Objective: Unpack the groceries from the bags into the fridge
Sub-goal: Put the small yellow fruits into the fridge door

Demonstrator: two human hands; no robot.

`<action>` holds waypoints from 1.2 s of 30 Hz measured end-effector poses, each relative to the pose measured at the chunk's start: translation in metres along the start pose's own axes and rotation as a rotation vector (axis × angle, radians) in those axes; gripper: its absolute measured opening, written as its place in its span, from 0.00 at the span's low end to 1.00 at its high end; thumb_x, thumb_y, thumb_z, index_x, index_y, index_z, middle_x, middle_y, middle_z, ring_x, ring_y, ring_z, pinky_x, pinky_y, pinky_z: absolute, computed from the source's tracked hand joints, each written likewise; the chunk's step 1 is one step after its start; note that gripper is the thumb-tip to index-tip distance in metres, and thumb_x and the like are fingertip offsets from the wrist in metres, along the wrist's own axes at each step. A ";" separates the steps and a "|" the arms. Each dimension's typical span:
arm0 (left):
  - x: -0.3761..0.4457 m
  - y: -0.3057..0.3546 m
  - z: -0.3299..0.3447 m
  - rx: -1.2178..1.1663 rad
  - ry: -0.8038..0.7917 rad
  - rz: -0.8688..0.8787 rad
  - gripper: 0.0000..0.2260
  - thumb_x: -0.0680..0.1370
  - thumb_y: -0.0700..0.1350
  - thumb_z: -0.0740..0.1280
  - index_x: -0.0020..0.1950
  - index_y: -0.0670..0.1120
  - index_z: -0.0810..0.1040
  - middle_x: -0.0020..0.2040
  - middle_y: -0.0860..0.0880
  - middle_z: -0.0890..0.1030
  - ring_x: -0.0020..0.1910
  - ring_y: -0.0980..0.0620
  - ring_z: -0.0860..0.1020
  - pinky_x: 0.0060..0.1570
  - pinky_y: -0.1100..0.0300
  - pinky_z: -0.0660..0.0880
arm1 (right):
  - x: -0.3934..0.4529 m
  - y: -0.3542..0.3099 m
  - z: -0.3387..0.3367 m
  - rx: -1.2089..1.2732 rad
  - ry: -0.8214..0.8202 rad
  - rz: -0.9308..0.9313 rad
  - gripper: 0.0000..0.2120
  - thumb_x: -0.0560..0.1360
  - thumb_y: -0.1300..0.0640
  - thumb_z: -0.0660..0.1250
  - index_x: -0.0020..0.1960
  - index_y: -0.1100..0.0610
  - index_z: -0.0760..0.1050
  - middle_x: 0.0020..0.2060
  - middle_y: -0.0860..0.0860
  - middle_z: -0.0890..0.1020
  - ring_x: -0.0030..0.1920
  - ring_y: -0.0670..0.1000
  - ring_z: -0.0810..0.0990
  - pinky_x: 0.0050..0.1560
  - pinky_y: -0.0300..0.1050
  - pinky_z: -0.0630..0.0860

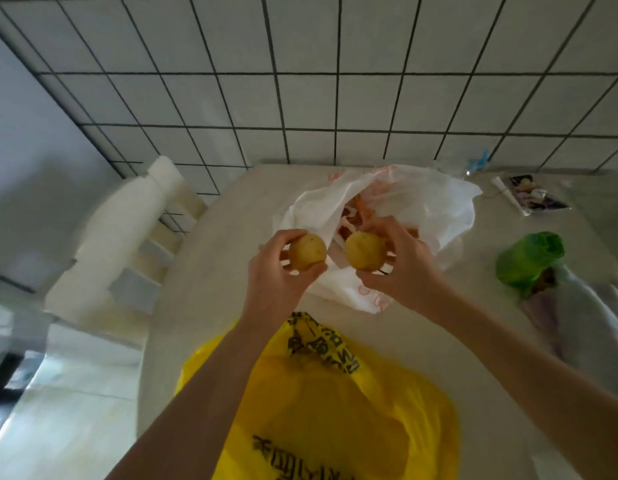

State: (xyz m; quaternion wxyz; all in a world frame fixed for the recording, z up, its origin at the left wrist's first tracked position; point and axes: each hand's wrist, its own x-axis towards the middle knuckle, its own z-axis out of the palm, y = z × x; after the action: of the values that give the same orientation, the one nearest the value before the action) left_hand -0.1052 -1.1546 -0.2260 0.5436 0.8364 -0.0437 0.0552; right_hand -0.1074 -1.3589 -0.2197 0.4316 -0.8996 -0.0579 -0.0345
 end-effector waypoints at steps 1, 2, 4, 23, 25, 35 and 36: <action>-0.017 0.001 -0.012 -0.018 0.019 -0.021 0.22 0.66 0.44 0.79 0.56 0.53 0.76 0.52 0.59 0.79 0.49 0.62 0.79 0.44 0.67 0.78 | -0.013 -0.011 0.007 0.008 0.006 -0.008 0.30 0.62 0.59 0.79 0.59 0.48 0.70 0.50 0.44 0.75 0.50 0.49 0.78 0.47 0.41 0.79; -0.034 0.000 -0.023 -0.035 0.039 -0.042 0.22 0.66 0.44 0.80 0.56 0.54 0.77 0.52 0.58 0.79 0.49 0.60 0.80 0.44 0.66 0.79 | -0.026 -0.022 0.015 0.027 0.009 -0.021 0.30 0.62 0.59 0.79 0.58 0.47 0.69 0.50 0.43 0.76 0.50 0.49 0.79 0.47 0.44 0.80; -0.068 -0.003 -0.046 -0.065 0.076 -0.084 0.22 0.66 0.43 0.80 0.56 0.54 0.77 0.52 0.56 0.80 0.48 0.58 0.80 0.45 0.63 0.80 | -0.053 -0.042 0.031 0.097 -0.013 -0.038 0.30 0.62 0.60 0.79 0.56 0.44 0.68 0.50 0.39 0.76 0.52 0.49 0.79 0.48 0.53 0.80; -0.407 -0.052 -0.260 -0.062 0.303 -0.195 0.22 0.69 0.39 0.77 0.59 0.55 0.78 0.52 0.55 0.77 0.49 0.56 0.77 0.41 0.71 0.75 | -0.324 -0.233 0.217 0.264 -0.267 -0.106 0.30 0.63 0.60 0.79 0.61 0.47 0.73 0.54 0.37 0.76 0.54 0.44 0.77 0.51 0.47 0.80; -0.438 -0.059 -0.282 -0.028 0.347 -0.205 0.23 0.69 0.40 0.77 0.59 0.58 0.77 0.53 0.57 0.77 0.51 0.55 0.77 0.45 0.71 0.74 | -0.350 -0.253 0.234 0.260 -0.308 -0.112 0.29 0.64 0.59 0.79 0.61 0.47 0.73 0.55 0.41 0.77 0.55 0.46 0.77 0.52 0.47 0.80; -0.560 -0.086 -0.365 0.091 0.580 -0.289 0.24 0.69 0.45 0.76 0.61 0.57 0.73 0.57 0.54 0.76 0.53 0.55 0.75 0.45 0.76 0.72 | -0.435 -0.334 0.310 0.222 -0.575 -0.189 0.30 0.66 0.56 0.78 0.63 0.45 0.70 0.57 0.41 0.75 0.57 0.47 0.77 0.52 0.37 0.79; -0.568 -0.087 -0.372 0.102 0.600 -0.293 0.24 0.69 0.46 0.75 0.62 0.57 0.73 0.58 0.54 0.76 0.54 0.55 0.75 0.44 0.77 0.72 | -0.439 -0.341 0.317 0.221 -0.593 -0.195 0.30 0.66 0.56 0.78 0.63 0.45 0.70 0.57 0.41 0.75 0.57 0.47 0.77 0.52 0.37 0.79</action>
State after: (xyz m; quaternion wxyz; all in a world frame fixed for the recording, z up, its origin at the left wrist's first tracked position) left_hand -0.6730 -0.7717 -0.2348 0.4919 0.8063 0.2417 0.2226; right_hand -0.5845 -0.9324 -0.2039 0.4853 -0.8084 -0.2703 0.1944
